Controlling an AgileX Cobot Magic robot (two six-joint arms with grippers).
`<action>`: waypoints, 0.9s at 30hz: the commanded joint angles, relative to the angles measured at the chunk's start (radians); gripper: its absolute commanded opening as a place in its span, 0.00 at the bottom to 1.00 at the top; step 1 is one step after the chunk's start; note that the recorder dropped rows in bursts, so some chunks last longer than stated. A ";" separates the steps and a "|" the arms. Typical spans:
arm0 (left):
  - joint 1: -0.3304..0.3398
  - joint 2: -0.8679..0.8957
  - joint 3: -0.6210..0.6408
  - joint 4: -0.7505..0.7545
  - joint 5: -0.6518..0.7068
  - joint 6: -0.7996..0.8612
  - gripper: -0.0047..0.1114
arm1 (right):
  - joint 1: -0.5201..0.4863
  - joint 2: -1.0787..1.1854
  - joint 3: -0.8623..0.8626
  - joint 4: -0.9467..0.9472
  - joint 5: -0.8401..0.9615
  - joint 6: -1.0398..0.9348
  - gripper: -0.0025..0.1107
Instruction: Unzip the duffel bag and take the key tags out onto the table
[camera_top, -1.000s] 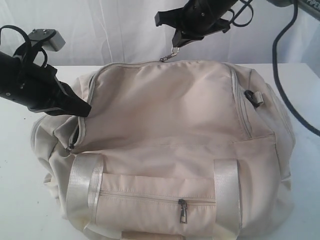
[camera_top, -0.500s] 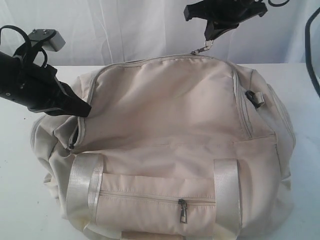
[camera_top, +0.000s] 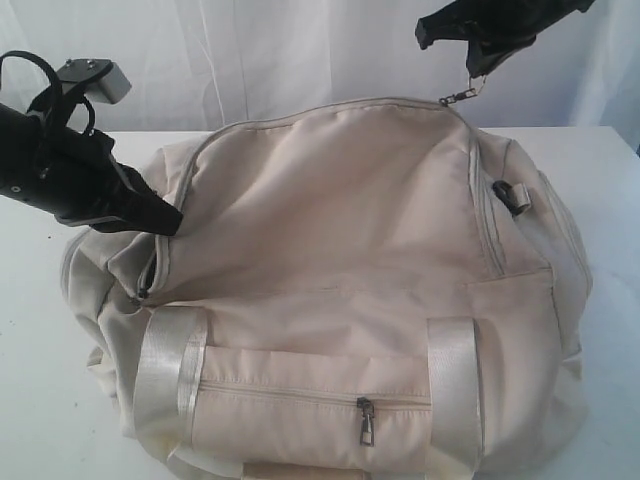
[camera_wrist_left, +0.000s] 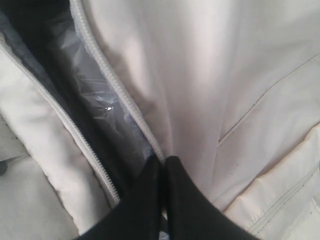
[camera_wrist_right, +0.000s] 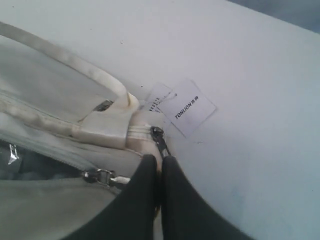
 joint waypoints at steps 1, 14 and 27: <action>-0.005 -0.011 -0.003 -0.007 0.022 -0.002 0.04 | -0.016 -0.064 0.100 -0.092 0.000 0.001 0.02; -0.005 -0.011 -0.003 -0.007 0.047 -0.004 0.04 | -0.016 -0.213 0.357 -0.088 -0.035 0.016 0.02; -0.005 -0.033 -0.034 -0.007 -0.011 0.189 0.53 | -0.016 -0.205 0.387 0.028 -0.289 0.016 0.02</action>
